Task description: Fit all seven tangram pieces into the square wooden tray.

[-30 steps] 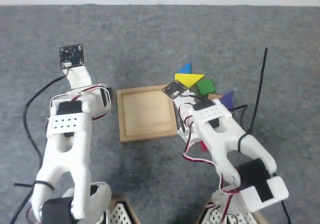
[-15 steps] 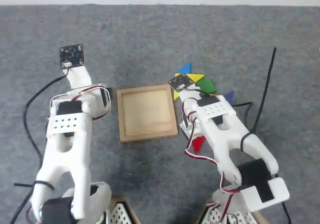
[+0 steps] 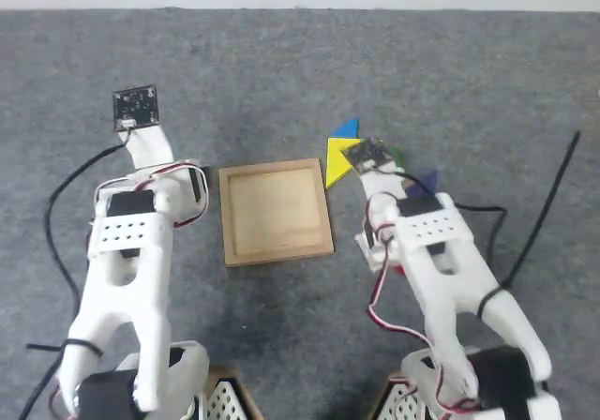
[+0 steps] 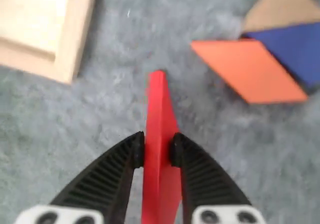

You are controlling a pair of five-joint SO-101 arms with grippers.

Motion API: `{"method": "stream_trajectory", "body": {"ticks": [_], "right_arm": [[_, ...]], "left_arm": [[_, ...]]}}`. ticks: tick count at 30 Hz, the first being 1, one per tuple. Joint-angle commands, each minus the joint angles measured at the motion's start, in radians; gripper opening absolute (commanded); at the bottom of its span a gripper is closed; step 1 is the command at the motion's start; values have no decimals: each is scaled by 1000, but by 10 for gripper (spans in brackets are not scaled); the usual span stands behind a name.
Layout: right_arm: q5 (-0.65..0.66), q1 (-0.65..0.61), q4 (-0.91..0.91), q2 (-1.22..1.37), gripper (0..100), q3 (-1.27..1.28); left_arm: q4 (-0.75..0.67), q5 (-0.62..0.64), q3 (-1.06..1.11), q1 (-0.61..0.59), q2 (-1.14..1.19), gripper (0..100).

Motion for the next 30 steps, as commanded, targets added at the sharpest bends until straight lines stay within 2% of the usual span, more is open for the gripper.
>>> {"method": "stream_trajectory", "body": {"ticks": [1, 3, 8, 14, 18, 21, 26, 30], "right_arm": [[2, 25, 7, -51, 179, 14], [15, 12, 1, -51, 165, 38], [55, 7, 2, -51, 15, 52], [51, 25, 12, -62, 9, 2], [48, 105, 18, -51, 9, -144], [11, 113, 70, -50, 9, -285], [-20, -2, 147, -33, 9, -514], [-12, -160, 166, 90, 9, -651]], "left_arm": [[-20, -9, -8, 2, -41, 199], [-20, -9, -8, 2, -41, 199], [-20, -9, -7, 2, -41, 199], [-20, -9, -5, 2, -41, 199], [-21, -9, -8, -6, -41, 199], [-21, -9, -10, -8, -41, 199], [-54, -11, -5, -29, -41, 199], [-49, -12, -70, -204, -48, 199]]}}
